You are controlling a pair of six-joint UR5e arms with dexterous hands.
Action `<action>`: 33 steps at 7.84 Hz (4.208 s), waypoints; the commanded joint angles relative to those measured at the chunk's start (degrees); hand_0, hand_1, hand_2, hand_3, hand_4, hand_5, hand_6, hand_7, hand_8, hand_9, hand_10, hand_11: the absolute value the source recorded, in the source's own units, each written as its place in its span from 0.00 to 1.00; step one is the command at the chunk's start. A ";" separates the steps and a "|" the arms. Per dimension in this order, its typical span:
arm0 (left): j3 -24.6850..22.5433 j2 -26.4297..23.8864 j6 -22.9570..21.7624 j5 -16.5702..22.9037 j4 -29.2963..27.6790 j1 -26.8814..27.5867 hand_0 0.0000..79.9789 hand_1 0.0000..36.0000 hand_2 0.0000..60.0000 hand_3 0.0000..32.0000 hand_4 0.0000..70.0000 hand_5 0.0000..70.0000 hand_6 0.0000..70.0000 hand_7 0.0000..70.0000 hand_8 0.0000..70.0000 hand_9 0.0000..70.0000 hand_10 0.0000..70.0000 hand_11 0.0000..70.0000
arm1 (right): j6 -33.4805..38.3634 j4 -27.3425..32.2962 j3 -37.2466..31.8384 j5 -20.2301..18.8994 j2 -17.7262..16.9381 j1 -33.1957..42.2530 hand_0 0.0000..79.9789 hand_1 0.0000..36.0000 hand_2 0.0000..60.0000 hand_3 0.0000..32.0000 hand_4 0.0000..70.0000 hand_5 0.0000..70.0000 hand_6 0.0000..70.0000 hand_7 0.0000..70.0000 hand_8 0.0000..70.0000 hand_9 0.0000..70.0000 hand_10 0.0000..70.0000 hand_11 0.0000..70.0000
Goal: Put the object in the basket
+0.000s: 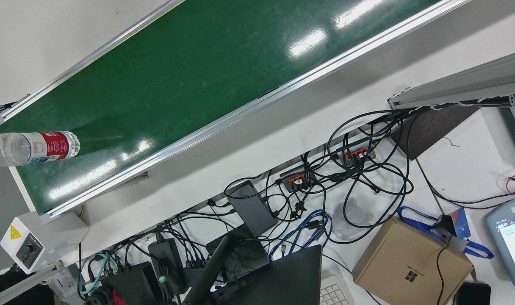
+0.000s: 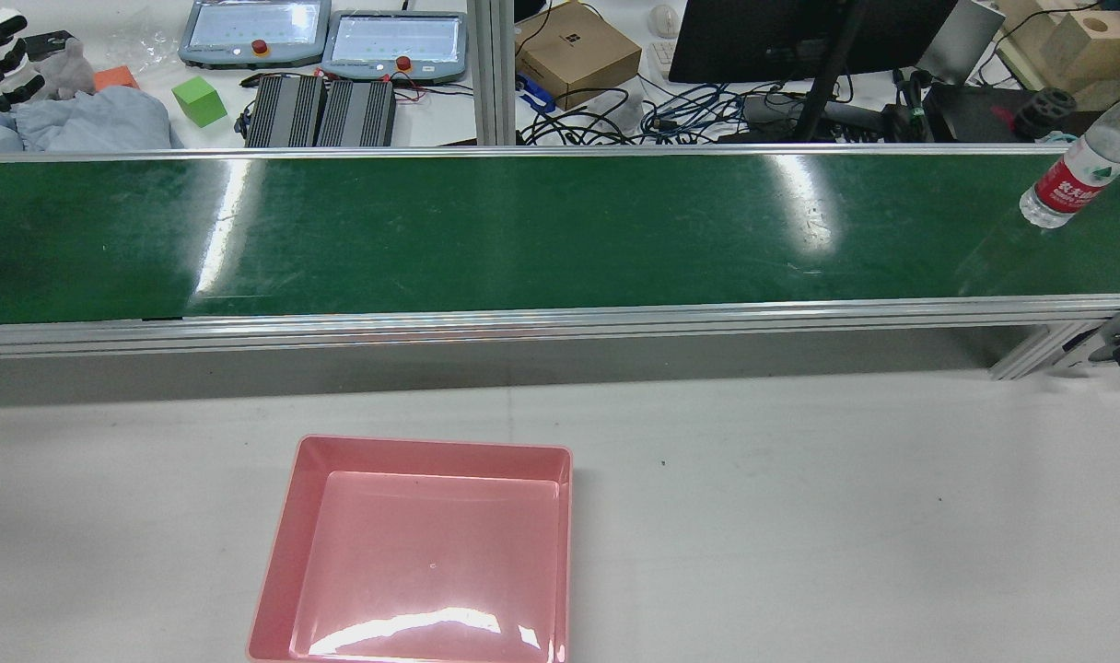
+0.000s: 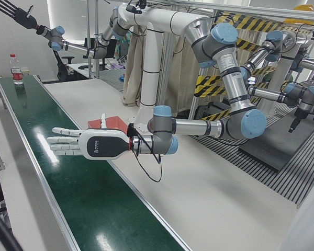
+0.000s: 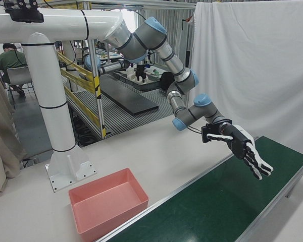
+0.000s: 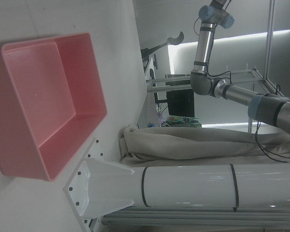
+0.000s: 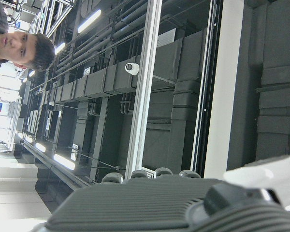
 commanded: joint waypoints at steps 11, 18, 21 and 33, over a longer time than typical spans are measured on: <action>-2.34 -0.45 -0.04 0.00 1.05 0.26 0.61 0.18 0.00 0.00 0.18 0.18 0.02 0.00 0.04 0.01 0.07 0.11 | 0.00 0.00 -0.06 0.00 0.00 0.00 0.00 0.00 0.00 0.00 0.00 0.00 0.00 0.00 0.00 0.00 0.00 0.00; -2.16 -0.37 0.04 -0.09 1.41 1.32 0.60 0.16 0.00 0.02 0.14 0.17 0.01 0.00 0.02 0.00 0.06 0.10 | 0.00 0.00 0.02 0.00 0.00 0.00 0.00 0.00 0.00 0.00 0.00 0.00 0.00 0.00 0.00 0.00 0.00 0.00; -2.16 -0.37 0.04 0.00 1.41 1.40 0.60 0.16 0.00 0.01 0.14 0.18 0.01 0.00 0.02 0.00 0.06 0.11 | 0.00 0.00 -0.06 0.00 0.00 0.00 0.00 0.00 0.00 0.00 0.00 0.00 0.00 0.00 0.00 0.00 0.00 0.00; -2.25 -0.80 0.13 0.00 1.41 1.67 0.71 0.39 0.00 0.00 0.18 0.19 0.03 0.00 0.02 0.00 0.10 0.17 | 0.00 0.00 0.02 0.00 0.00 0.00 0.00 0.00 0.00 0.00 0.00 0.00 0.00 0.00 0.00 0.00 0.00 0.00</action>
